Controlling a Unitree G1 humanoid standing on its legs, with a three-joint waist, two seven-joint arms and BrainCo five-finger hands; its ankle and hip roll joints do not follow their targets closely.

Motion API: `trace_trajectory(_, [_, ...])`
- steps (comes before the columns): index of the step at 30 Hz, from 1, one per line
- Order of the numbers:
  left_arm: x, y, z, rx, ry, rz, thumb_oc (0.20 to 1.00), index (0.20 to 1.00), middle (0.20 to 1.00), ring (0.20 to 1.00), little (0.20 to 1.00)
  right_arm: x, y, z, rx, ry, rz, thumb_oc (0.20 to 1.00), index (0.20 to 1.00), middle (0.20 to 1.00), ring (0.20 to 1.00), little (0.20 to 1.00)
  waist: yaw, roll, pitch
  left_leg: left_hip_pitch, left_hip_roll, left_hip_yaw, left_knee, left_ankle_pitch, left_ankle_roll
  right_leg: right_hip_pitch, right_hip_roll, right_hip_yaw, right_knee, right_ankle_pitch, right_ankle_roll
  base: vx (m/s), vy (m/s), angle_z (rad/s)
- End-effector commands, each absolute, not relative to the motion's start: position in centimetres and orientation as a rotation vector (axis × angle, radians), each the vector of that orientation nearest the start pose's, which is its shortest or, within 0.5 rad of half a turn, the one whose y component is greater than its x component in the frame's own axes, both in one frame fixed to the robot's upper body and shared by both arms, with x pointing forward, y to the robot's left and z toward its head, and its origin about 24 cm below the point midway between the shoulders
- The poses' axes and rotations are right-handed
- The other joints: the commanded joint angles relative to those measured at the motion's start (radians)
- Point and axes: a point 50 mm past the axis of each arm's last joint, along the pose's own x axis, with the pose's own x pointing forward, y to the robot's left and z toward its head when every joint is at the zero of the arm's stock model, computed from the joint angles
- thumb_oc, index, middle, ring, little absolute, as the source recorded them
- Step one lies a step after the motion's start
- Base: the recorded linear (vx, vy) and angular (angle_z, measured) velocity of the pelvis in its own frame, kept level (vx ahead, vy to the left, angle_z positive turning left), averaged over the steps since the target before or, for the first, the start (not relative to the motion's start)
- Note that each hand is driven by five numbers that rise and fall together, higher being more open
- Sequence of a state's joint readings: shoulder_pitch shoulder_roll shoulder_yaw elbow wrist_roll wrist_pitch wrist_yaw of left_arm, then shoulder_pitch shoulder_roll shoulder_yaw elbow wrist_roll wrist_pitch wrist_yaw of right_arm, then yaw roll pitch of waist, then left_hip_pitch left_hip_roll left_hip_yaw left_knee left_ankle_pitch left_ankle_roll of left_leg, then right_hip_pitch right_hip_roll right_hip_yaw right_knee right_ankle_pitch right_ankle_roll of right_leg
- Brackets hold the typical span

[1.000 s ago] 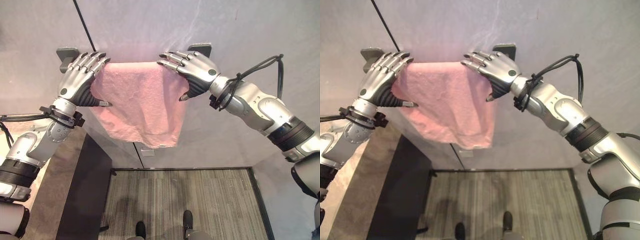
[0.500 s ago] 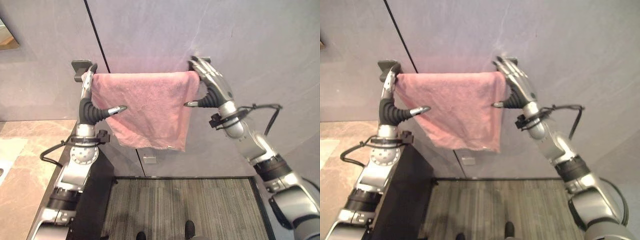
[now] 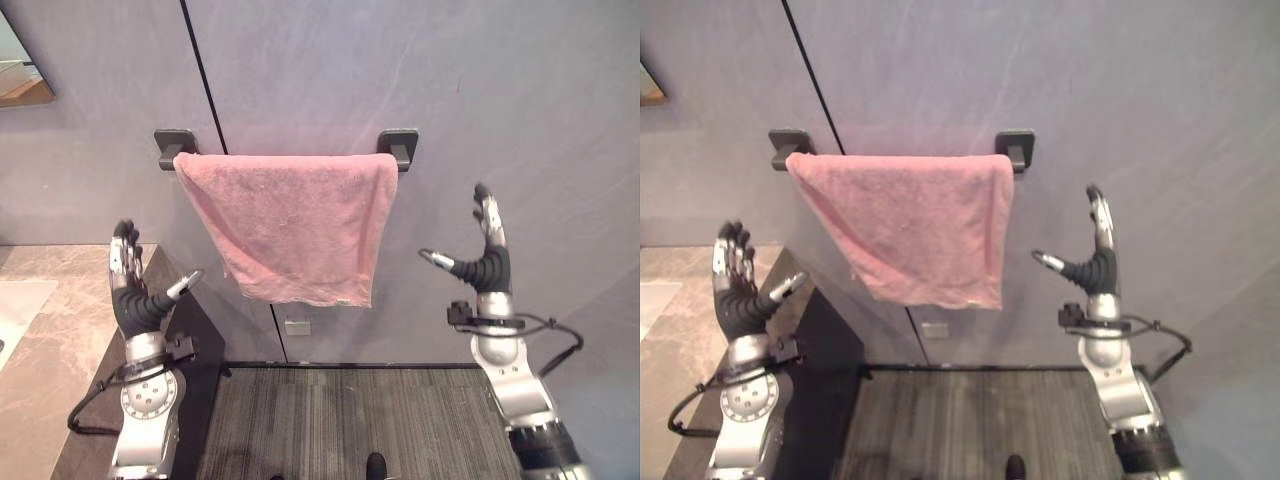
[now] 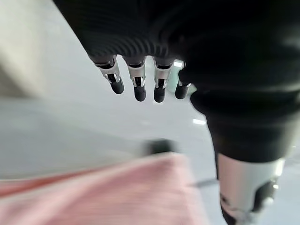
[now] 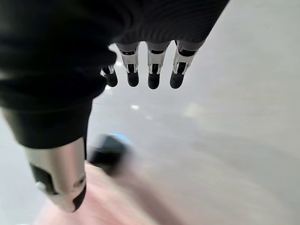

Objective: Put brush and paste in cup on sink, flatten towel.

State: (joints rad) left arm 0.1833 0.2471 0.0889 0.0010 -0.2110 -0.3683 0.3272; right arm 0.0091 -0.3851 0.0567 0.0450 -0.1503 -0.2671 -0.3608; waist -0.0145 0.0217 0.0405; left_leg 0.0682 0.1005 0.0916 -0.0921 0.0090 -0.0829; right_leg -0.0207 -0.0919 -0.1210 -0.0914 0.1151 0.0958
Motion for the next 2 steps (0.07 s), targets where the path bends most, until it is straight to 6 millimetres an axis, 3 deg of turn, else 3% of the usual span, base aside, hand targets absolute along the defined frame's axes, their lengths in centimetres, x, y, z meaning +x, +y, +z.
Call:
trace_trajectory(1, [18.9,24.3,-1.5,-0.020,0.094,0.398,1.000,1.000,1.000,1.000,1.000,22.8,-22.6,1.1,-0.477,0.008,-0.142,1.000,1.000,1.000,1.000,1.000,-0.003,-0.030,0.010,-0.016,0.001,-0.009,0.005,0.022,-0.007,0.061,-0.075,0.009,0.004,-0.054,0.077,-0.05,-0.011,0.01])
trace_trajectory(2, [18.7,24.5,-1.9,0.039,0.121,0.391,1.000,1.000,1.000,1.000,1.000,22.2,-22.9,-0.2,-0.483,0.076,-0.140,1.000,1.000,1.000,1.000,1.000,-0.004,-0.030,0.012,-0.022,0.000,-0.011,0.005,0.026,-0.007,0.055,-0.074,0.009,0.004,-0.051,0.076,-0.03,-0.011,0.01])
